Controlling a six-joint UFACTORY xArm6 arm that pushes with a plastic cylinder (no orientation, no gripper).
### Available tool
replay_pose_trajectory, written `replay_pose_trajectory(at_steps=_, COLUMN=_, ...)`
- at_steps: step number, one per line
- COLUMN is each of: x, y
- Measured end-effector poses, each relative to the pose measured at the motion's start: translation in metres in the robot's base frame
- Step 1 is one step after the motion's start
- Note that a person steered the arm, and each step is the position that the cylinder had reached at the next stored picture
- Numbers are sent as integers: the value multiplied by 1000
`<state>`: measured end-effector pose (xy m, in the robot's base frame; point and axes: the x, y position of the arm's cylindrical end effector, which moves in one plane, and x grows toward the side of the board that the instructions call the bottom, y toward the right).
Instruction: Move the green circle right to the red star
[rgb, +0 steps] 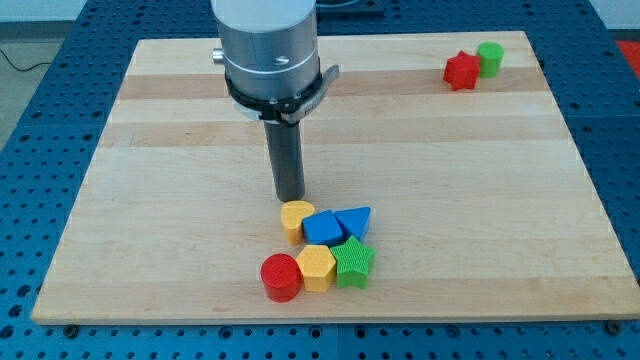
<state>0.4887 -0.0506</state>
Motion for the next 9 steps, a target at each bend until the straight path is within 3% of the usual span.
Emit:
replay_pose_trajectory(at_steps=2, x=21, y=0)
replay_pose_trajectory(at_steps=3, x=-1, y=0)
replay_pose_trajectory(at_steps=4, x=-34, y=38)
replay_pose_trajectory(at_steps=5, x=-44, y=130)
replay_pose_trajectory(at_steps=7, x=-119, y=298)
replay_pose_trajectory(at_steps=8, x=-190, y=339)
replay_pose_trajectory(at_steps=9, x=-235, y=326)
